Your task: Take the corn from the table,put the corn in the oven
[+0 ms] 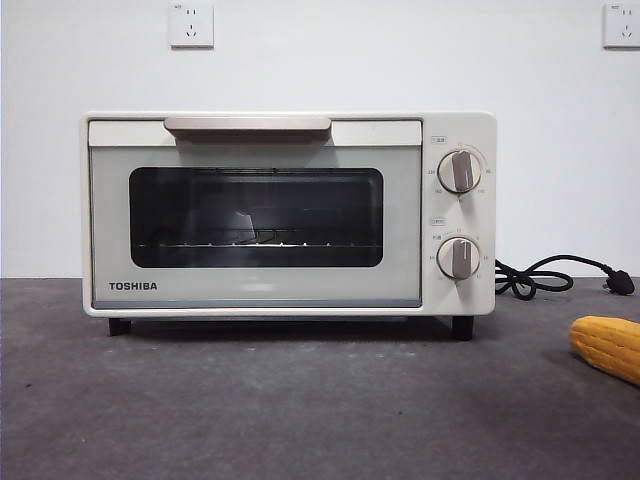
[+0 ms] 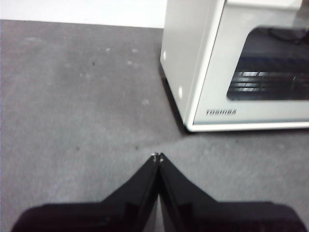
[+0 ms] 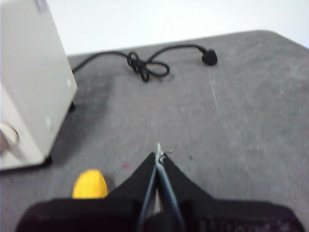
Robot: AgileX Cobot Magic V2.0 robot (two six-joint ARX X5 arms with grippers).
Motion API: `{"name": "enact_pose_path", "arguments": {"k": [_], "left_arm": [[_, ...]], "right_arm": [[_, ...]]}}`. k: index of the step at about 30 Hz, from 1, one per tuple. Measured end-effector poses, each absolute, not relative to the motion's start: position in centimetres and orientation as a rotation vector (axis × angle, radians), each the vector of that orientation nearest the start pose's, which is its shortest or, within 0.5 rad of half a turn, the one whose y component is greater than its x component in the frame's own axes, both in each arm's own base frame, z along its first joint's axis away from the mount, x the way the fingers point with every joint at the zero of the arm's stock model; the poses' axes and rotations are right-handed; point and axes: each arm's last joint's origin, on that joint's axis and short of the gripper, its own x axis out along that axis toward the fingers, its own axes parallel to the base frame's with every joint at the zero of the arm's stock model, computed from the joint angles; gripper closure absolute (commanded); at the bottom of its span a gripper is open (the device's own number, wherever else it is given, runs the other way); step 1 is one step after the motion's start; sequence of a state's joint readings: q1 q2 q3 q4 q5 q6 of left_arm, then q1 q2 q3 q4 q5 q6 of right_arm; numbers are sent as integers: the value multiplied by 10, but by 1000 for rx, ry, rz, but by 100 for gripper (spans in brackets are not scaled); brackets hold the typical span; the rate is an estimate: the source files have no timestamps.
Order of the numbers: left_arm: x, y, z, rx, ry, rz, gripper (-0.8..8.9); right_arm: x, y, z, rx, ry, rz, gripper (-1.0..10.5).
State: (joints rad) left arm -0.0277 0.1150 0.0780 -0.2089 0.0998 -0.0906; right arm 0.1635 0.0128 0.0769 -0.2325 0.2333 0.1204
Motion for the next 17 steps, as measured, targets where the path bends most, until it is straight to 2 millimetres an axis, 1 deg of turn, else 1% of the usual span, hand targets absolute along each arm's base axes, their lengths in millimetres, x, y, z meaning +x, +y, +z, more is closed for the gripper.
{"name": "enact_pose_path", "arguments": {"k": [4, 7, 11, 17], "left_arm": [[98, -6, 189, -123, 208, -136, 819], [98, -7, 209, -134, 205, -176, 819], [97, -9, 235, -147, 248, -244, 819], [95, -12, 277, -164, 308, -332, 819]], "right_arm": [[86, 8, 194, 127, 111, -69, 958], [84, 8, 211, 149, 116, -40, 958], [83, 10, 234, 149, 199, 37, 958], [80, 13, 282, 101, 351, 140, 958]]}}
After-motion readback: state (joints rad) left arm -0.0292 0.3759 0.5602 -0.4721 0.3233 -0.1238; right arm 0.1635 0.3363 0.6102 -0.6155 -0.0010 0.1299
